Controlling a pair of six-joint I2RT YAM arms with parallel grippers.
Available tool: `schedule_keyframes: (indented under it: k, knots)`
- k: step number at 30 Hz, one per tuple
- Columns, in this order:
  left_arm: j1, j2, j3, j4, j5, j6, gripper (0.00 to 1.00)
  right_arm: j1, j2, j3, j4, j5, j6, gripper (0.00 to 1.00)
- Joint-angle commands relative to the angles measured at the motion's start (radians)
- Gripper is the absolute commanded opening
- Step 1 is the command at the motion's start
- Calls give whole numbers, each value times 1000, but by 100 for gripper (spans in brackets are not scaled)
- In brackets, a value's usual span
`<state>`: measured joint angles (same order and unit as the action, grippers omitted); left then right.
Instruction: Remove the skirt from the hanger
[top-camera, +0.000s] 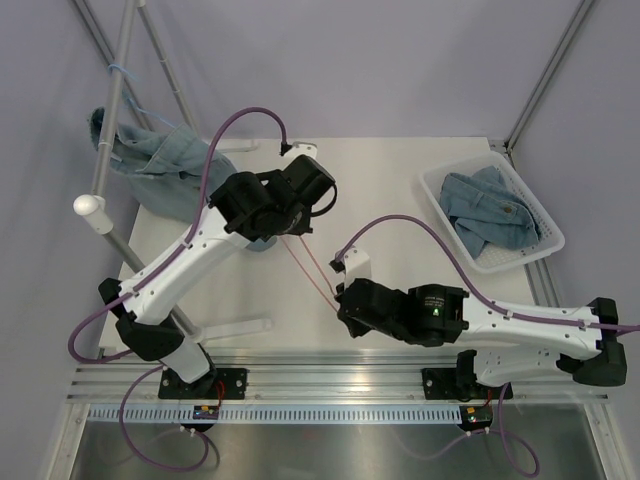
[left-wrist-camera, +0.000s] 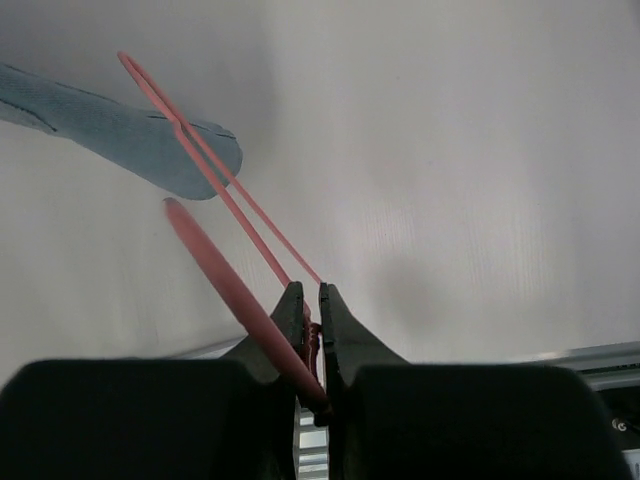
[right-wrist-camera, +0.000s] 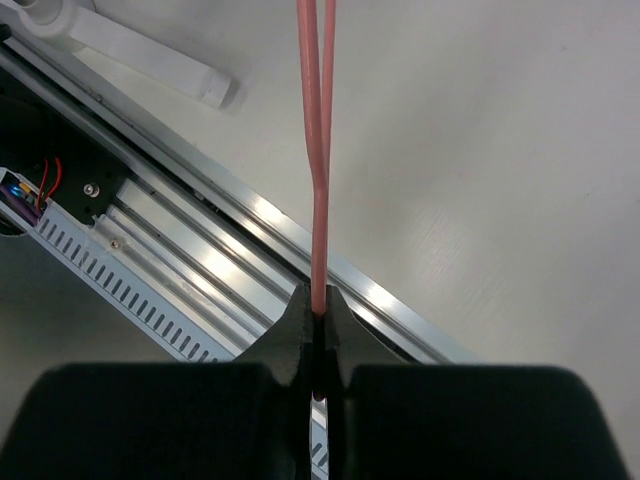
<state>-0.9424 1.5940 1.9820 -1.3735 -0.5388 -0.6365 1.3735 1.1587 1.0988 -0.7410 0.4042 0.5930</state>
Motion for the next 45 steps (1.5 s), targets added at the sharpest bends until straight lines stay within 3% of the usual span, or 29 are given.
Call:
schedule_keyframes:
  k: [1,2,5,7,8,11,15,21,22,26,31,38,45]
  knots:
    - [5,-12,41,37,83,50,1,19,-11,-1,-40,88,69,0]
    - [5,-9,47,40,101,58,27,22,-14,-2,-67,105,80,0]
    - [4,-22,46,68,157,80,71,25,-45,-14,-116,125,129,0]
    - [2,-51,44,97,169,98,77,27,-86,-31,-156,136,171,0]
    - [2,-63,44,109,166,104,92,26,-100,-39,-172,143,185,0]
    - [1,-126,43,149,203,129,96,27,-178,-74,-222,145,225,0]
    - [-4,-270,-70,310,366,146,96,26,-322,-108,-276,114,241,0]
    - [-6,-595,-539,681,720,72,87,27,-467,-54,-374,30,196,0]
    - [-9,-635,-665,733,761,54,85,27,-473,-21,-405,24,188,0]
    - [-41,-764,-884,887,864,-37,84,25,-438,73,-463,-22,113,0]
    - [-175,-842,-1028,902,807,-32,81,27,-386,173,-500,11,30,0]
    - [-369,-916,-1221,956,619,13,76,27,-349,278,-480,94,-163,0]
    - [-696,-794,-1312,1088,183,182,86,26,-197,464,-417,41,-366,0]
